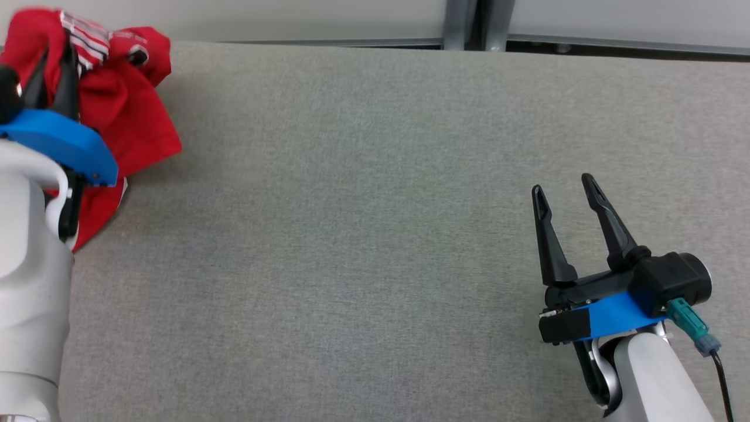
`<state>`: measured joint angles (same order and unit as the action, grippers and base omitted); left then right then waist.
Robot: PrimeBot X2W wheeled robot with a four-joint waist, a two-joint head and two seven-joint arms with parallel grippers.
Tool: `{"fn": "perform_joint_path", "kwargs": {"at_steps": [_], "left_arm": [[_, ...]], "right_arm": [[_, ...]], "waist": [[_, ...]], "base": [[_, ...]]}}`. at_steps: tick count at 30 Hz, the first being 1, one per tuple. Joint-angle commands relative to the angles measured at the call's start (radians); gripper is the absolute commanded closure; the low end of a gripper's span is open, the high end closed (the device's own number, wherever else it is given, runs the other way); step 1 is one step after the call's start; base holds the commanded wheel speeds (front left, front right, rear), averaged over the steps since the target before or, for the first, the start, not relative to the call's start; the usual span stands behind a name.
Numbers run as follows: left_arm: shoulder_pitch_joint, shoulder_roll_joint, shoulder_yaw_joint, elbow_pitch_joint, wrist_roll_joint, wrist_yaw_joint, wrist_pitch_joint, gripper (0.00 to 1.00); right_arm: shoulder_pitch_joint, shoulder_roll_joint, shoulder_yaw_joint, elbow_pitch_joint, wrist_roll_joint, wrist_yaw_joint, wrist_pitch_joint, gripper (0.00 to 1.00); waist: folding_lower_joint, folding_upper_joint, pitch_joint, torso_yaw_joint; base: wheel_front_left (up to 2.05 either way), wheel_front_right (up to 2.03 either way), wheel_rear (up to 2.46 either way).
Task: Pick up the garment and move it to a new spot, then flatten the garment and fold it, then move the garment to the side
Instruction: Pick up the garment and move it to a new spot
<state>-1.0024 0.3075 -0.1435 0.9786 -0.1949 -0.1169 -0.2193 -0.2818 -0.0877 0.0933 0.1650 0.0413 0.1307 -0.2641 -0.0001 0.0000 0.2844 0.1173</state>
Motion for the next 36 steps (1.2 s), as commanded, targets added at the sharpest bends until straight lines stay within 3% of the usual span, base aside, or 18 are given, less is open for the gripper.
{"fn": "perform_joint_path", "kwargs": {"at_steps": [1, 11, 19, 25, 30, 36], "left_arm": [[-0.022, 0.004, -0.012, -0.044, 0.012, 0.005, -0.012, 1.0], [-0.067, -0.022, -0.069, -0.29, 0.038, 0.008, -0.011, 1.0], [-0.06, -0.065, -0.125, -0.489, 0.036, 0.005, 0.046, 1.0], [-0.025, -0.105, -0.169, -0.552, 0.027, 0.003, 0.074, 1.0], [0.026, -0.148, -0.208, -0.552, 0.014, 0.003, 0.072, 1.0], [0.137, -0.199, -0.26, -0.501, -0.007, 0.006, 0.041, 1.0]], "right_arm": [[0.018, 0.01, -0.002, 0.006, 0.009, 0.0, -0.001, 0.0], [0.044, 0.034, -0.007, 0.015, 0.021, 0.0, -0.001, 0.0], [0.046, 0.039, 0.013, 0.02, 0.067, 0.0, -0.001, 0.0], [0.027, 0.039, 0.037, 0.011, 0.121, 0.0, -0.001, 0.0], [0.032, 0.039, 0.029, 0.007, 0.133, 0.0, -0.001, 0.0], [0.047, 0.038, 0.008, 0.003, 0.126, 0.0, -0.001, 0.0]], "waist": [[0.0001, 0.0, -0.034, -0.028], [0.0001, 0.0, -0.111, -0.152], [0.0001, 0.0, -0.124, -0.316], [0.0001, 0.0, -0.112, -0.42], [0.0001, 0.0, -0.096, -0.45], [0.0001, 0.0, -0.082, -0.43]], "base": [[0.0, 0.0, 0.0], [0.0, 0.0, 0.0], [0.0, 0.0, 0.0], [0.0, 0.0, 0.0], [0.0, 0.0, 0.0], [0.0, 0.0, 0.0]]}}
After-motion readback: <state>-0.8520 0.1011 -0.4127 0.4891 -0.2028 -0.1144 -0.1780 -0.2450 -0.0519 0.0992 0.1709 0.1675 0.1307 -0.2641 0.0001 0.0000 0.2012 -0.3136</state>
